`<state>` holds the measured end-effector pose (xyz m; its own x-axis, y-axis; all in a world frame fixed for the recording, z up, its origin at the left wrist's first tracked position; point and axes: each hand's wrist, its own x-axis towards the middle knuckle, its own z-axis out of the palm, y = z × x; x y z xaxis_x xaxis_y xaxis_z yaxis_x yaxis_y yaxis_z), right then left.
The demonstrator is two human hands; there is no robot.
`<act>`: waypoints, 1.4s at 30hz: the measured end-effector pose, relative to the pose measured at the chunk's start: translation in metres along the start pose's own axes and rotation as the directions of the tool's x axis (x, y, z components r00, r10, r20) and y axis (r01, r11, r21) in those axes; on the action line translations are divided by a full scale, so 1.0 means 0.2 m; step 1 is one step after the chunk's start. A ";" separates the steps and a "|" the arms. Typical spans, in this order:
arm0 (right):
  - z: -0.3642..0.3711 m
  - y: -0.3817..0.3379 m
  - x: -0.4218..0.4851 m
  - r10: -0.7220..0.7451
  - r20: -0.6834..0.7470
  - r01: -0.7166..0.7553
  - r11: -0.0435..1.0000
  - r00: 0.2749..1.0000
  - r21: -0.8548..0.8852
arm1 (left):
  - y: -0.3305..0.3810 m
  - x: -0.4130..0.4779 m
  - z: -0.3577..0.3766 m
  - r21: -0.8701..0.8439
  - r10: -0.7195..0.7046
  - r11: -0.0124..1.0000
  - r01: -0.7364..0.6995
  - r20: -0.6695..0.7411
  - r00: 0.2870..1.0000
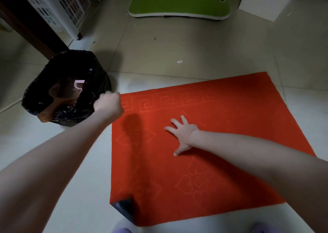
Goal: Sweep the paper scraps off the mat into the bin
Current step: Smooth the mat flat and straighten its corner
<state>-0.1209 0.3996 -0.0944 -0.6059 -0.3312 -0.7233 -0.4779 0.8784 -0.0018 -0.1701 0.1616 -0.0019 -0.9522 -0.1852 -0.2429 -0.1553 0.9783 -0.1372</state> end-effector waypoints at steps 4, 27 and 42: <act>-0.02 0.11 -0.03 0.098 0.016 -0.099 0.994 0.995 0.035 | 0.11 -0.11 0.06 0.002 0.028 1.000 -0.032 0.428 0.903; 0.02 0.30 -0.01 0.171 0.040 -0.176 0.949 0.984 0.262 | 0.43 0.05 0.42 -0.122 -0.049 0.981 0.150 0.590 0.806; 0.02 0.34 0.00 0.189 0.025 -0.188 0.937 0.982 0.294 | 0.49 0.08 0.43 -0.175 -0.050 0.969 0.177 0.562 0.826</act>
<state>-0.1505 0.4599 -0.0981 -0.6696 -0.1502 -0.7274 -0.1469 0.9868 -0.0685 -0.1779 0.2466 -0.1021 -0.6308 -0.2540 -0.7332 -0.3652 0.9309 -0.0083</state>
